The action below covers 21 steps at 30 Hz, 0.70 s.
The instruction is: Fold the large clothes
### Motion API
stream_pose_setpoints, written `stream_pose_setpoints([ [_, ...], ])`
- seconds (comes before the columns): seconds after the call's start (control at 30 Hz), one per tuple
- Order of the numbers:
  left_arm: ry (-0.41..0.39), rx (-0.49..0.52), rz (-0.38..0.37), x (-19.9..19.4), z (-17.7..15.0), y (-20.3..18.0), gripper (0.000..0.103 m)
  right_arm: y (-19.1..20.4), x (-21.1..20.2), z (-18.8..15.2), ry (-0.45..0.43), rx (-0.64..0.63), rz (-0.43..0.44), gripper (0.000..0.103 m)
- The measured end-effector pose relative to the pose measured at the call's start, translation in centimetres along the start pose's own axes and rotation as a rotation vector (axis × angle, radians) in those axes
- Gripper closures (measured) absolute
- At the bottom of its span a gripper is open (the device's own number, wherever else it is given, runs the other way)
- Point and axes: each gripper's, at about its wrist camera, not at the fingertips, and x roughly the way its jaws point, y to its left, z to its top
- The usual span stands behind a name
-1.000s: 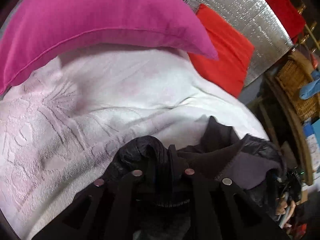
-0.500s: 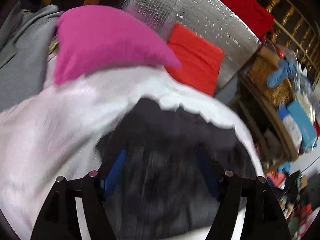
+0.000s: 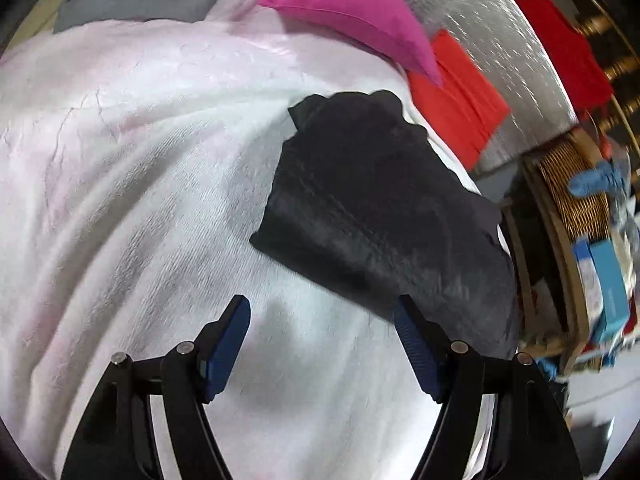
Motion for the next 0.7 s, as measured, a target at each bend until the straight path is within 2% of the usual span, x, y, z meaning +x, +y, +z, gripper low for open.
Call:
stream_pose_setpoints([
  [0.1, 0.011, -0.052, -0.016, 1.8, 1.4, -0.2, 0.027, -0.6, 0.9, 1.0, -0.022, 0.041, -0.015, 0.017],
  [0.27, 0.021, -0.203, -0.070, 5.0, 3.0, 0.6, 0.023, 0.2, 3.7, 2.4, -0.035, 0.051, -0.099, 0.016],
  [0.37, -0.002, -0.265, -0.092, 5.8, 3.7, 1.0, 0.023, 0.5, 4.9, 3.3, -0.094, 0.050, -0.134, 0.016],
  [0.43, -0.011, -0.297, -0.088, 6.2, 4.2, 1.0, 0.023, 0.6, 5.4, 3.8, -0.128, 0.043, -0.174, 0.021],
  [0.47, -0.016, -0.314, -0.078, 6.4, 4.5, 1.0, 0.024, 0.6, 5.6, 3.9, -0.138, 0.041, -0.195, 0.036],
  [0.5, -0.020, -0.322, -0.067, 6.3, 4.5, 0.9, 0.034, 0.5, 5.8, 3.9, -0.132, 0.046, -0.195, 0.050],
  [0.6, -0.028, -0.320, -0.042, 6.0, 5.0, 0.6, 0.058, 1.6, 5.0, 3.3, -0.150, -0.009, -0.198, 0.063],
  [0.63, -0.036, -0.307, -0.038, 5.6, 5.0, 0.3, 0.063, 2.4, 4.6, 3.0, -0.156, -0.045, -0.206, 0.064],
  [0.7, -0.061, -0.266, -0.016, 4.7, 5.0, -0.6, 0.066, 3.7, 3.6, 2.4, -0.160, -0.087, -0.205, 0.067],
])
